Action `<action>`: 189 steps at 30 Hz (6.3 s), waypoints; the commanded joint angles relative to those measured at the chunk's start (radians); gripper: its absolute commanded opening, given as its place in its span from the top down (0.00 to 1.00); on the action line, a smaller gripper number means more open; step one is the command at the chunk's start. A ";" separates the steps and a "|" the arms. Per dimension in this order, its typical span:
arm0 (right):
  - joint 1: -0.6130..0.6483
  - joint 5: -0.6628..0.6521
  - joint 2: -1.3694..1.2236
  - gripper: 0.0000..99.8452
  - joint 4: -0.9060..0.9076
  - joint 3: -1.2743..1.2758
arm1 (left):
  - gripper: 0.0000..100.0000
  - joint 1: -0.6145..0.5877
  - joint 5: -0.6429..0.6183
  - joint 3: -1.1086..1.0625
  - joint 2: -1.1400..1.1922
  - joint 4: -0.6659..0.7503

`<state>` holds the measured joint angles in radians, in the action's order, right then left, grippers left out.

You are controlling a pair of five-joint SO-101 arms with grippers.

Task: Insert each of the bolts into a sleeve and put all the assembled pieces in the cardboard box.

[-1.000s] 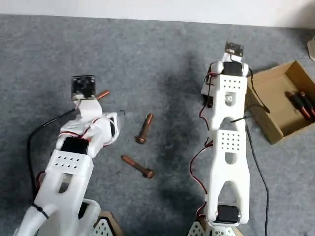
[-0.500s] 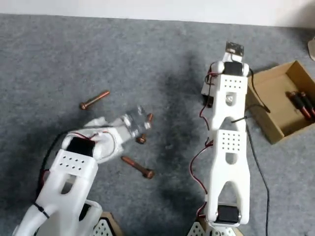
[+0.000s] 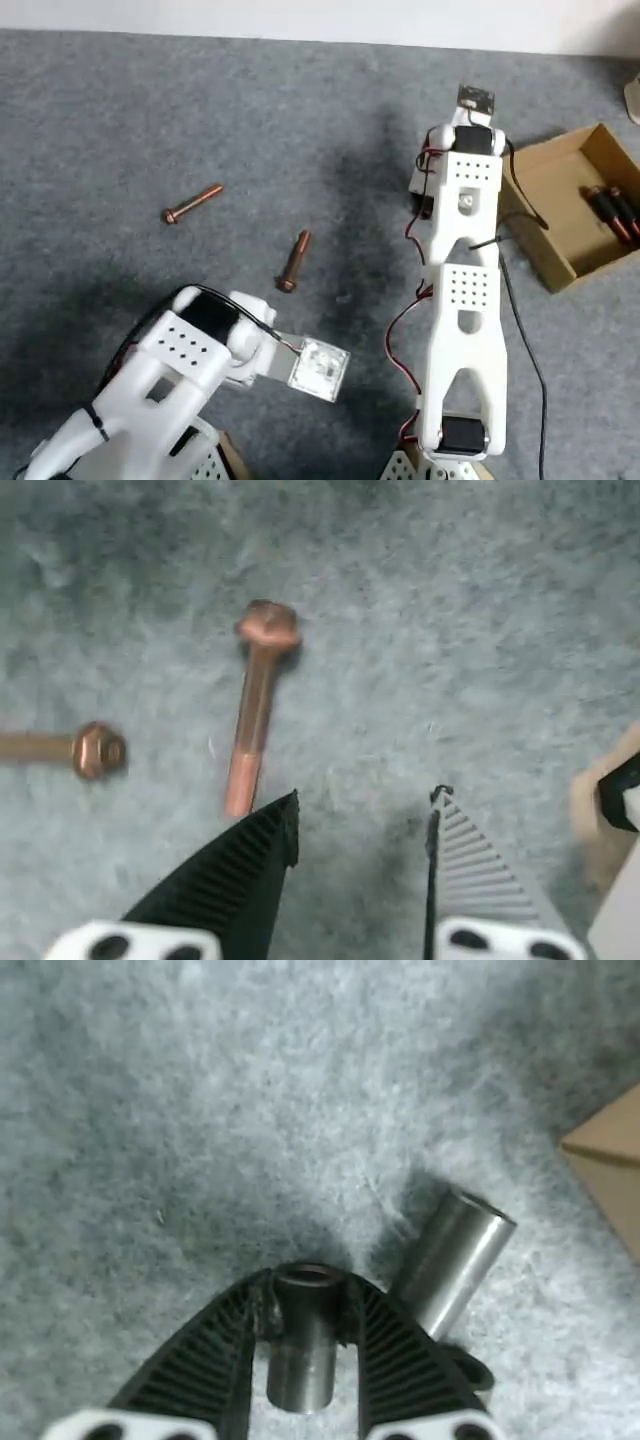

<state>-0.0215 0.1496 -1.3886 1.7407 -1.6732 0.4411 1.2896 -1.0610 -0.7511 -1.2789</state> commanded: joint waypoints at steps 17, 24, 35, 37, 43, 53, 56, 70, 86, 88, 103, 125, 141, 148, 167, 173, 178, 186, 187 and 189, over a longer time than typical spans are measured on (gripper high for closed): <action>-0.021 -0.018 0.050 1.00 -0.008 -0.114 | 0.80 0.133 0.071 0.093 0.054 0.126; -0.021 -0.018 0.028 1.00 -0.016 -0.117 | 0.80 0.140 0.028 0.194 0.275 0.133; -0.021 -0.037 0.022 1.00 -0.016 -0.117 | 0.80 0.182 -0.121 0.257 0.456 0.267; -0.022 -0.040 0.022 1.00 -0.016 -0.117 | 0.80 0.206 -0.133 0.259 0.472 0.275; -0.027 -0.040 0.022 1.00 -0.016 -0.117 | 0.80 0.231 -0.161 0.259 0.496 0.281; -0.027 -0.040 0.021 1.00 -0.016 -0.117 | 0.80 0.130 -0.118 0.252 0.495 0.273; -0.027 -0.040 0.021 1.00 -0.016 -0.117 | 0.80 0.128 -0.072 0.251 0.498 0.265; -0.027 -0.040 0.018 1.00 -0.016 -0.117 | 0.87 0.134 -0.072 0.214 0.499 0.265; -0.044 -0.038 0.018 1.00 -0.016 -0.117 | 0.99 0.130 -0.071 0.214 0.499 0.270; -0.044 -0.038 0.018 1.00 -0.016 -0.117 | 0.99 0.133 -0.071 0.214 0.499 0.269; -0.064 -0.037 0.013 1.00 -0.041 -0.116 | 0.99 0.134 -0.074 0.219 0.501 0.272; -0.076 -0.037 0.013 1.00 -0.045 -0.114 | 0.91 0.127 -0.127 0.222 0.499 0.272; -0.077 -0.037 0.013 1.00 -0.042 -0.114 | 0.92 0.162 -0.133 0.344 0.745 0.256; -0.077 -0.038 0.013 1.00 -0.044 -0.114 | 0.95 0.160 -0.157 0.414 0.800 0.201; -0.077 -0.021 0.013 0.99 -0.059 -0.116 | 1.00 0.157 -0.502 0.294 0.645 0.540; -0.071 -0.012 0.013 0.99 -0.070 -0.116 | 1.00 0.134 -0.586 0.216 0.519 0.628; -0.076 -0.009 0.041 0.99 -0.022 -0.119 | 1.00 0.085 -0.589 0.217 0.493 0.631; -0.084 0.015 0.076 0.99 0.010 -0.119 | 1.00 0.059 -0.615 0.223 0.496 0.666; -0.087 0.018 0.082 0.99 0.013 -0.119 | 1.00 0.048 -0.643 0.236 0.496 0.675; -0.093 0.025 0.102 0.99 0.018 -0.119 | 1.00 0.021 -0.695 0.266 0.498 0.680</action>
<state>-0.0813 0.1588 -1.3779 1.7377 -1.6732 0.5010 0.6513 -0.8569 -0.2048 -0.6222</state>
